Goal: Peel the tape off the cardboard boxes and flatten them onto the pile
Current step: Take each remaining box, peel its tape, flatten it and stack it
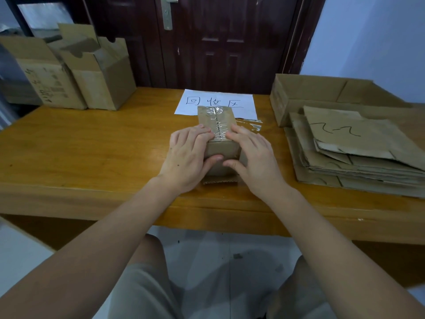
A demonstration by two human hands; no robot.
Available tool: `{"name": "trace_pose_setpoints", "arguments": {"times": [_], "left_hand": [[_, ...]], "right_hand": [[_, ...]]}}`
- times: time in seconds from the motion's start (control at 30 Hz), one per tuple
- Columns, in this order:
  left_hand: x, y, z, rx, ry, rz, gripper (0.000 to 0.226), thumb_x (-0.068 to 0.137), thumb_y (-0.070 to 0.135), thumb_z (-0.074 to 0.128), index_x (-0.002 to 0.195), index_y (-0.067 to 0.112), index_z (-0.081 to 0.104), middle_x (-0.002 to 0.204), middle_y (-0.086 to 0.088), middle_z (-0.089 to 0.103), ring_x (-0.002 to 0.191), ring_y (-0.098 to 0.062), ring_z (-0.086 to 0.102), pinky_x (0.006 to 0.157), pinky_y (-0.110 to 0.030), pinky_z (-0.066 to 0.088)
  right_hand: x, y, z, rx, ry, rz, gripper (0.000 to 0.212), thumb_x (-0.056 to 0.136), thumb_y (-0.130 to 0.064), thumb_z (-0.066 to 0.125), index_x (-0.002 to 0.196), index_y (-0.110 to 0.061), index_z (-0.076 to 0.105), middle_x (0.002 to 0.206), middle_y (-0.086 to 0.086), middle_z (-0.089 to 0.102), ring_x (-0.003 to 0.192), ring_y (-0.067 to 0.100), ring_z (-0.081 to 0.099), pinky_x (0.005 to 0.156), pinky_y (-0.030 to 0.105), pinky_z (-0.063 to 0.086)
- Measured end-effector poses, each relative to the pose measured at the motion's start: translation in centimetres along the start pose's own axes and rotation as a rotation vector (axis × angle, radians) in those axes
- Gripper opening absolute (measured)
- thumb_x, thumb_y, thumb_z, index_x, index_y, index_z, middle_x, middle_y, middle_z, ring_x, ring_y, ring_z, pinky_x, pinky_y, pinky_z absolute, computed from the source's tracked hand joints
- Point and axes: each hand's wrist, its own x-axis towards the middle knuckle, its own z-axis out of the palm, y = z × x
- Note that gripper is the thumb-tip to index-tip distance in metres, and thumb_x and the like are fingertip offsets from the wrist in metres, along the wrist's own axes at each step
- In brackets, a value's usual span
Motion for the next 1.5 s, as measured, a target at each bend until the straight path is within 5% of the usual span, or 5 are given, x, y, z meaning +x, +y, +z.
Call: {"name": "trace_pose_setpoints", "arguments": {"times": [0.37, 0.53, 1.03, 1.23, 1.5], "left_hand": [[-0.3, -0.2, -1.9, -0.068, -0.184, -0.026, 0.058, 0.097, 0.045, 0.064, 0.143, 0.013, 0.049, 0.151, -0.009, 0.049, 0.144, -0.026, 0.041, 0.113, -0.047, 0.034], [-0.8, 0.3, -3.2, -0.064, -0.275, 0.027, 0.016, 0.098, 0.029, 0.06, 0.112, 0.021, 0.063, 0.16, -0.017, 0.039, 0.152, -0.032, 0.031, 0.115, -0.05, 0.029], [-0.6, 2.5, -2.9, 0.116, -0.086, 0.029, 0.013, 0.101, 0.013, 0.054, 0.098, 0.017, 0.066, 0.143, -0.009, 0.058, 0.137, -0.023, 0.051, 0.111, -0.045, 0.032], [-0.4, 2.9, -2.9, 0.109, -0.064, 0.0, 0.009, 0.096, 0.007, 0.063, 0.098, 0.015, 0.065, 0.136, -0.012, 0.062, 0.132, -0.027, 0.055, 0.107, -0.043, 0.036], [-0.3, 3.4, -2.9, 0.038, -0.042, -0.054, 0.016, 0.102, 0.014, 0.053, 0.095, 0.014, 0.067, 0.135, -0.012, 0.065, 0.136, -0.026, 0.054, 0.107, -0.041, 0.037]], "right_hand": [[0.1, -1.2, -0.5, -0.027, 0.016, 0.056, 0.053, 0.093, -0.027, 0.072, 0.142, -0.021, 0.054, 0.153, 0.0, 0.049, 0.144, 0.019, 0.041, 0.124, 0.047, 0.021], [0.1, -1.1, -0.3, -0.025, 0.012, 0.066, 0.053, 0.094, -0.029, 0.071, 0.143, -0.023, 0.052, 0.155, -0.002, 0.046, 0.145, 0.016, 0.039, 0.125, 0.047, 0.021], [-0.3, -2.0, -0.8, -0.026, -0.067, 0.075, 0.076, 0.088, -0.028, 0.076, 0.15, -0.025, 0.032, 0.165, 0.003, 0.028, 0.155, 0.017, 0.018, 0.127, 0.05, 0.014], [-0.9, -1.5, -0.4, -0.109, 0.024, -0.177, 0.017, 0.092, -0.013, 0.07, 0.108, -0.01, 0.067, 0.156, 0.017, 0.041, 0.151, 0.032, 0.029, 0.117, 0.052, 0.037], [-0.6, -1.8, 0.4, -0.122, 0.105, -0.164, 0.009, 0.094, -0.017, 0.07, 0.1, -0.011, 0.074, 0.144, 0.013, 0.057, 0.143, 0.031, 0.042, 0.117, 0.046, 0.039]]}}
